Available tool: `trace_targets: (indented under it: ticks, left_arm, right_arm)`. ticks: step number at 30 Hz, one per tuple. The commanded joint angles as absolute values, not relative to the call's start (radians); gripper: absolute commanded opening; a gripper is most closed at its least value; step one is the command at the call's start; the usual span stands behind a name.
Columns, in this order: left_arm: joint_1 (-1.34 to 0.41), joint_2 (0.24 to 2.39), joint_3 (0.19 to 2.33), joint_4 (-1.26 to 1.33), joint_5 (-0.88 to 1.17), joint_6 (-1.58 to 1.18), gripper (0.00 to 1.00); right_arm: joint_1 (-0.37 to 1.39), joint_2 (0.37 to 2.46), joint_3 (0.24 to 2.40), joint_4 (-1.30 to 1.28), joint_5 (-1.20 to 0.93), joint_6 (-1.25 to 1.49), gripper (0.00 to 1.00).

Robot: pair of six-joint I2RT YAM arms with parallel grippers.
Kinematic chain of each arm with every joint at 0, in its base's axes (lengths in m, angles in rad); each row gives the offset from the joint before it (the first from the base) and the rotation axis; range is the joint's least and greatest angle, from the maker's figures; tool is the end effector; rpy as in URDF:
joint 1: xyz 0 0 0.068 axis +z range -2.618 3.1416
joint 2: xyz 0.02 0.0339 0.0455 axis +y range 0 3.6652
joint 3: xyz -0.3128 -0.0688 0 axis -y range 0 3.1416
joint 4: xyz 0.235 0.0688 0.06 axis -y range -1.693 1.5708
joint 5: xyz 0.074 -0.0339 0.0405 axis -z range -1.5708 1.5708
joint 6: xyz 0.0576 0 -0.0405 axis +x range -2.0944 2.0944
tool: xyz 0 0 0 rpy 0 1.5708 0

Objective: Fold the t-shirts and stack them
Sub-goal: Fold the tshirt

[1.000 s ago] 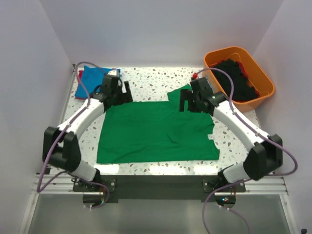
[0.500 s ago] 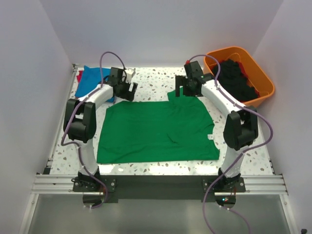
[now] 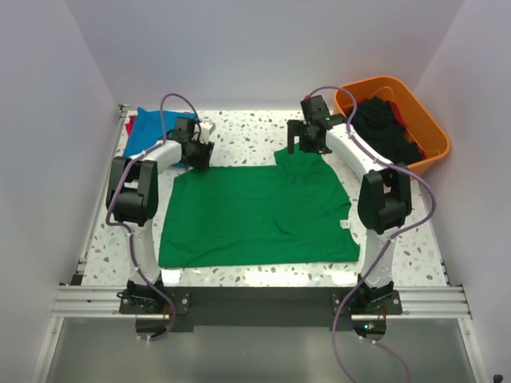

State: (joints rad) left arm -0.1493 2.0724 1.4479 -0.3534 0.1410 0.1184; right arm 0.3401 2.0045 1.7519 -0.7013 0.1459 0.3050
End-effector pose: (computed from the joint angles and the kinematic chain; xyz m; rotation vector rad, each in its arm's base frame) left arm 0.4629 -0.0778 0.1904 0.3940 2.5146 -0.1917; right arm 0.4457 0.1488 0.2899 0.0144 2.5117 0.0796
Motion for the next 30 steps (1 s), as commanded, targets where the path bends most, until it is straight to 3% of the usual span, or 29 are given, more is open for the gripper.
trace_targets:
  ticks: [1, 9, 11, 22, 30]
  left_arm:
    - [-0.146, 2.085, 1.428, -0.344, 0.146, 0.117, 0.52]
    - [-0.147, 2.079, 1.41, -0.344, 0.184, 0.12, 0.14]
    - [-0.146, 2.069, 1.399, -0.341, 0.196, 0.126, 0.01]
    - [-0.147, 1.968, 1.321, -0.252, 0.287, 0.098, 0.0]
    - [-0.147, 1.921, 1.287, -0.241, 0.242, 0.089, 0.0]
  right_arm:
    - [0.336, 2.043, 1.818, -0.726, 0.169, 0.288, 0.99]
    - [0.333, 2.189, 1.994, -0.752, 0.199, 0.291, 0.99]
    - [0.333, 2.25, 2.07, -0.768, 0.233, 0.304, 0.99]
    - [0.331, 2.427, 2.218, -0.719, 0.288, 0.391, 0.99]
    - [0.33, 2.531, 2.301, -0.676, 0.319, 0.423, 0.97]
